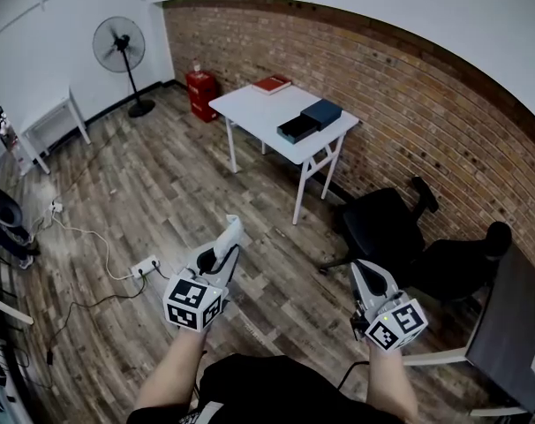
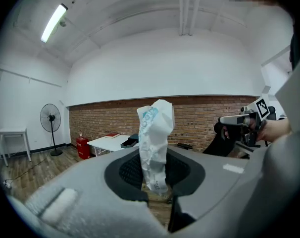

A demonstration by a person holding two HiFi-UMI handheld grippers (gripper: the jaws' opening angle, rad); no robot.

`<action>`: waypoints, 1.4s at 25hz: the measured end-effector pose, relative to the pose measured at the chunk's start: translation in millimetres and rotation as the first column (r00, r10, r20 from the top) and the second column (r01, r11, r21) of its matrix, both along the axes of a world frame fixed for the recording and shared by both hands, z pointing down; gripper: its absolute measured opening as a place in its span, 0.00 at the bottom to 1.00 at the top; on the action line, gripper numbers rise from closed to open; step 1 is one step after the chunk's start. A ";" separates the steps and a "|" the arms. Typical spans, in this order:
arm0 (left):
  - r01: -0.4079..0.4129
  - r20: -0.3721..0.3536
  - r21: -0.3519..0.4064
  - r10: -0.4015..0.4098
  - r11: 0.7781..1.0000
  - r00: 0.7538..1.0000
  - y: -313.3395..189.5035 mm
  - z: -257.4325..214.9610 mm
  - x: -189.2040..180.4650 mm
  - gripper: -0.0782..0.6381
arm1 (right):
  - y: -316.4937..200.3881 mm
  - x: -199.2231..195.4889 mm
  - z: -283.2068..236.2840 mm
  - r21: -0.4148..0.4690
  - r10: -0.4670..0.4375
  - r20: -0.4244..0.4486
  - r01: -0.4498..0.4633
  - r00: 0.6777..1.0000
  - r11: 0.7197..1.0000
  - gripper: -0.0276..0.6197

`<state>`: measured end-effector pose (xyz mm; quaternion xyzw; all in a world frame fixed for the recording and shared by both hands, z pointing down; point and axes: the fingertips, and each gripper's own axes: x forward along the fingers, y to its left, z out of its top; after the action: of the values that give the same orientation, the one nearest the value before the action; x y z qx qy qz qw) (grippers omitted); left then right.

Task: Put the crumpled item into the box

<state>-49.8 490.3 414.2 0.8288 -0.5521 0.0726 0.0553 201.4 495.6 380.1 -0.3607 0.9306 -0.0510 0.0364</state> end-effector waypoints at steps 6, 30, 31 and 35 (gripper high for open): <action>0.005 -0.011 -0.019 -0.005 1.000 1.000 5.1 7.2 23.6 0.21 | 9.6 15.0 9.4 -0.021 -0.059 0.010 0.059 0.998 0.998 0.04; -0.067 -0.057 -0.066 0.063 0.996 0.996 -173.5 41.9 -38.1 0.21 | -169.5 -45.2 44.1 -0.171 0.008 0.046 0.000 0.999 0.985 0.04; -0.070 -0.056 -0.068 0.067 0.995 0.996 -181.8 43.3 -44.2 0.21 | -177.7 -53.8 44.8 -0.177 0.005 0.046 0.003 0.999 0.984 0.04; -0.063 -0.078 -0.073 0.058 0.995 0.995 -209.5 47.4 -75.6 0.21 | -205.6 -93.1 44.6 -0.195 -0.019 0.038 0.026 0.999 0.980 0.04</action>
<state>-125.4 280.8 461.6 0.8446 -0.5211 0.0637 0.1053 108.3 290.1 424.7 -0.3510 0.9243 -0.1489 0.0168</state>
